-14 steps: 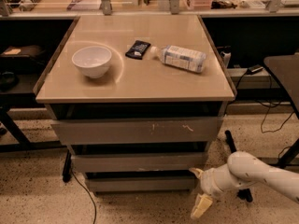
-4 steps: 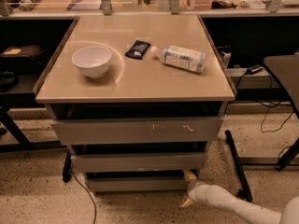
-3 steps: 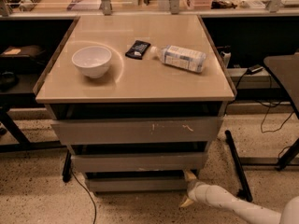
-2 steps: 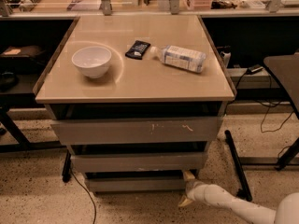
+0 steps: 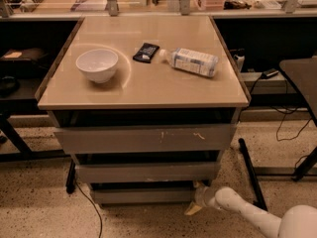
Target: Open bottom drawer
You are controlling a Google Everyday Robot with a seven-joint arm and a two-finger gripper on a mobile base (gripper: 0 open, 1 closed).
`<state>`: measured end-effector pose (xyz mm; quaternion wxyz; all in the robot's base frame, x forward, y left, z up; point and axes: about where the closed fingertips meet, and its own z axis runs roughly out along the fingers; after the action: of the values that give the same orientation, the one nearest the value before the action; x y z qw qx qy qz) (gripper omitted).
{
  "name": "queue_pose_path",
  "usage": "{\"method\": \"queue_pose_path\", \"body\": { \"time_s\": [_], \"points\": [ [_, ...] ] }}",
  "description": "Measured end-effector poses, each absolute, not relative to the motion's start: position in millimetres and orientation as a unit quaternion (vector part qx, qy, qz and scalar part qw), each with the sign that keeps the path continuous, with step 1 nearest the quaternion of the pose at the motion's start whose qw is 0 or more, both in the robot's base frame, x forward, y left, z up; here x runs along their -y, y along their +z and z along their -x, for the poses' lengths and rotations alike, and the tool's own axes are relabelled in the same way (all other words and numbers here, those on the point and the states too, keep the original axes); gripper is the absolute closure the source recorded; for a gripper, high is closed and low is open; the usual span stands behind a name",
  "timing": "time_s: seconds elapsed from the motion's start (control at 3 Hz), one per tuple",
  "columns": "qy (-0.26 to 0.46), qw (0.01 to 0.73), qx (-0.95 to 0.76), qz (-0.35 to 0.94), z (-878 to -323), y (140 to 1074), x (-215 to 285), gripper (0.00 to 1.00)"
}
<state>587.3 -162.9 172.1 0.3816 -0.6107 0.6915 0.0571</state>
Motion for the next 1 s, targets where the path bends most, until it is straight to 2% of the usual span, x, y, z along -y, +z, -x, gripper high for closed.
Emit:
{"method": "queue_pose_path", "body": {
  "time_s": [1.0],
  "points": [
    [0.089, 0.353, -0.704, 0.61, -584.1, 151.7, 153.5, 0.0]
  ]
}}
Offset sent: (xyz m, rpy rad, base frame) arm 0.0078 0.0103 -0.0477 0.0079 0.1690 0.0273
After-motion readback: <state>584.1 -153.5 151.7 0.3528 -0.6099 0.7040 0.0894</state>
